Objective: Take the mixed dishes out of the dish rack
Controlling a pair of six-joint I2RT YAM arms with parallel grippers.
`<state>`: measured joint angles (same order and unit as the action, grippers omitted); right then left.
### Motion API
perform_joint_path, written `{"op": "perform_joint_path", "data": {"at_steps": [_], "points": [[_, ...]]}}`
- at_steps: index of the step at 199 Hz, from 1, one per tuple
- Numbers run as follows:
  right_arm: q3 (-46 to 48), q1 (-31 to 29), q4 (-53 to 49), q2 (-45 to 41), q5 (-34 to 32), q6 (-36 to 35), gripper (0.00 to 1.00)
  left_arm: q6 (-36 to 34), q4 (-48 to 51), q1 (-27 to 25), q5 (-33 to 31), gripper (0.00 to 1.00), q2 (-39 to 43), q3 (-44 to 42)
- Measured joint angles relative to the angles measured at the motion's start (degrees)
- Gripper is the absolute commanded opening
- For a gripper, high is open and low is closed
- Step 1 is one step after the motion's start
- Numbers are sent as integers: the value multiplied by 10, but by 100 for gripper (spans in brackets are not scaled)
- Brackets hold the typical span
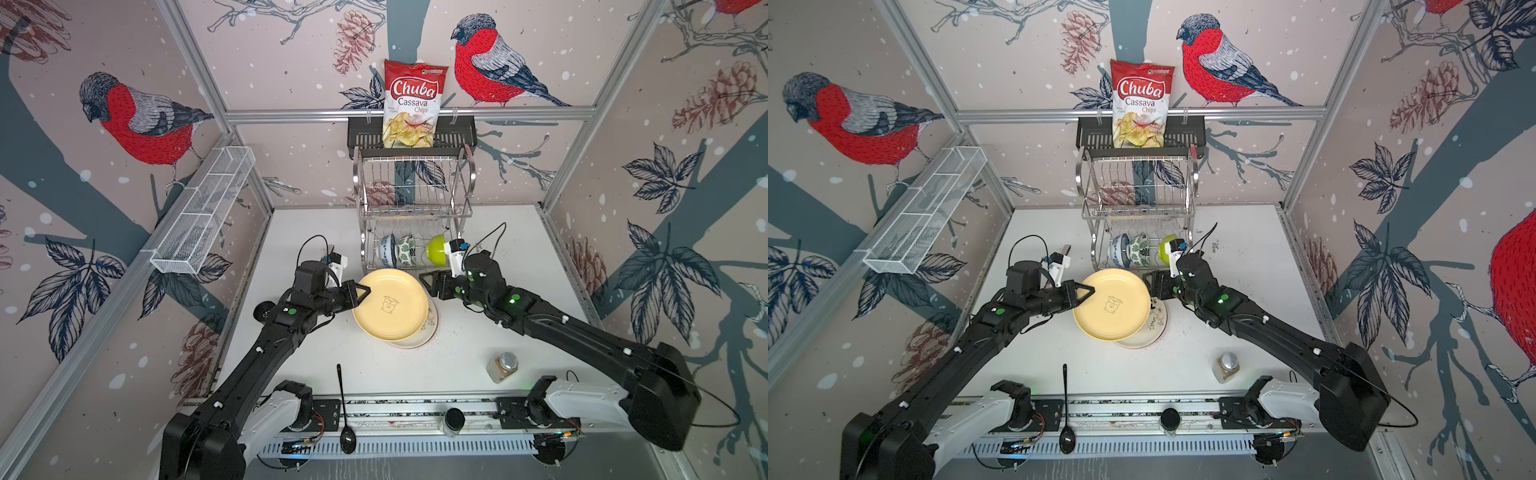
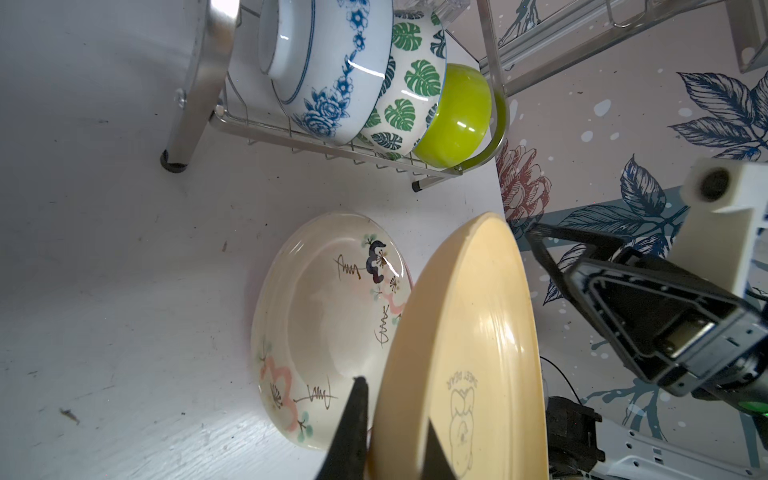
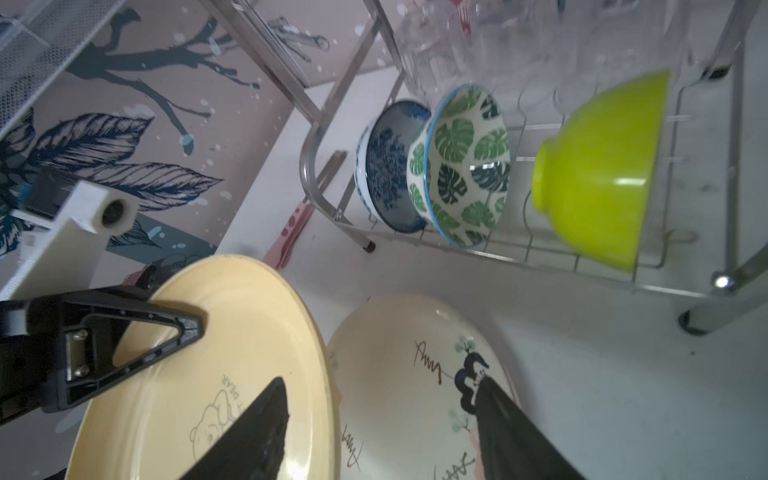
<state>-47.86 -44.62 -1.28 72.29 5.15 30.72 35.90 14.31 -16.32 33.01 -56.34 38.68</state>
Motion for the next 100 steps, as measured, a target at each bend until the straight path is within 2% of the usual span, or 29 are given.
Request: {"op": "perform_joint_path", "data": {"at_steps": [36,51,78,100], "points": [[0,-3,8,54,43,32,49,-9,-3,0,-11,0,-1,-6],[0,-8,17,71,55,42,35,-15,-5,0,-18,0,-2,-10],[-3,-23,35,91,57,59,15,-20,-16,-11,-38,0,-2,-18],[2,-26,39,92,54,67,10,-25,-37,-30,-63,0,-2,-37]]}}
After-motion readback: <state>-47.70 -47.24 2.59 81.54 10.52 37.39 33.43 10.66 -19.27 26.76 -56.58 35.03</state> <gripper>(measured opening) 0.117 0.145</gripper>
